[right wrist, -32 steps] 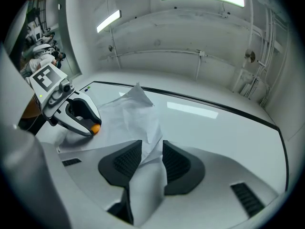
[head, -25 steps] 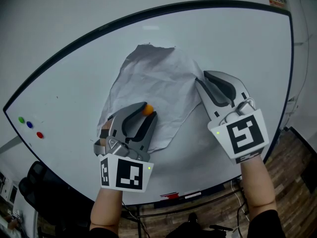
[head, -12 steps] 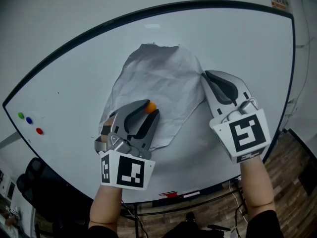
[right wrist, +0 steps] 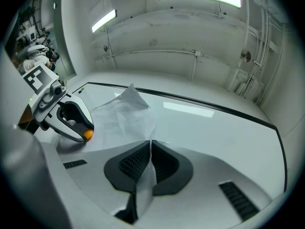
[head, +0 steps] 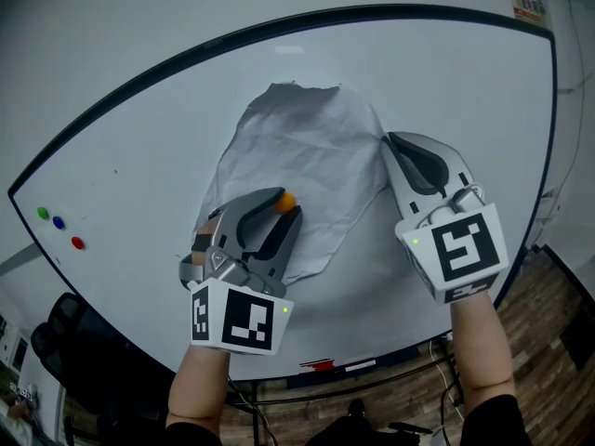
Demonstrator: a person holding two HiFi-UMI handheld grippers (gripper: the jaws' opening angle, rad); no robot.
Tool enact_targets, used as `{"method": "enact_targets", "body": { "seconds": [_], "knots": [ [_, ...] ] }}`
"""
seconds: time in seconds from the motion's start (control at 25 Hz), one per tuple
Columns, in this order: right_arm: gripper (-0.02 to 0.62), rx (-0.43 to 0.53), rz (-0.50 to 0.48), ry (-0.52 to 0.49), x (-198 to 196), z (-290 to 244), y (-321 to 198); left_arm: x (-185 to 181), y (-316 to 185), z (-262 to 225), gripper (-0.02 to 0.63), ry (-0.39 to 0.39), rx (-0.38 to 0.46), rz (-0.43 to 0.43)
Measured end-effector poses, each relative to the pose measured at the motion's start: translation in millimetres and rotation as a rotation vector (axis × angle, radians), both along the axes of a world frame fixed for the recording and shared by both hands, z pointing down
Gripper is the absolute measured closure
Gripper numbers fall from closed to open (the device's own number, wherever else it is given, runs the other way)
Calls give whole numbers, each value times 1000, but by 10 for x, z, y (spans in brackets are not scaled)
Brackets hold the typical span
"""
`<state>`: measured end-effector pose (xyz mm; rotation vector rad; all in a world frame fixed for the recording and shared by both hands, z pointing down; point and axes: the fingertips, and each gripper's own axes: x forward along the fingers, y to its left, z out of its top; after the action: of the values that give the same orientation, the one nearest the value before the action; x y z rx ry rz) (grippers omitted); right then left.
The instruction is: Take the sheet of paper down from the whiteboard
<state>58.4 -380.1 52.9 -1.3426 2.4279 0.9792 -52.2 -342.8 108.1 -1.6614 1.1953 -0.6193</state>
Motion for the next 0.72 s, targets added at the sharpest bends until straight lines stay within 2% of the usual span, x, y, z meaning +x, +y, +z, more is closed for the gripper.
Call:
{"method": "enact_targets", "body": {
  "seconds": [0.44, 0.72],
  "knots": [
    [571, 11, -23, -9, -5, -53, 47, -17, 2, -12, 477, 8, -1, -3],
    [571, -10, -17, 1, -6, -8, 42, 91, 236, -141, 477, 16, 50, 49]
  ]
}}
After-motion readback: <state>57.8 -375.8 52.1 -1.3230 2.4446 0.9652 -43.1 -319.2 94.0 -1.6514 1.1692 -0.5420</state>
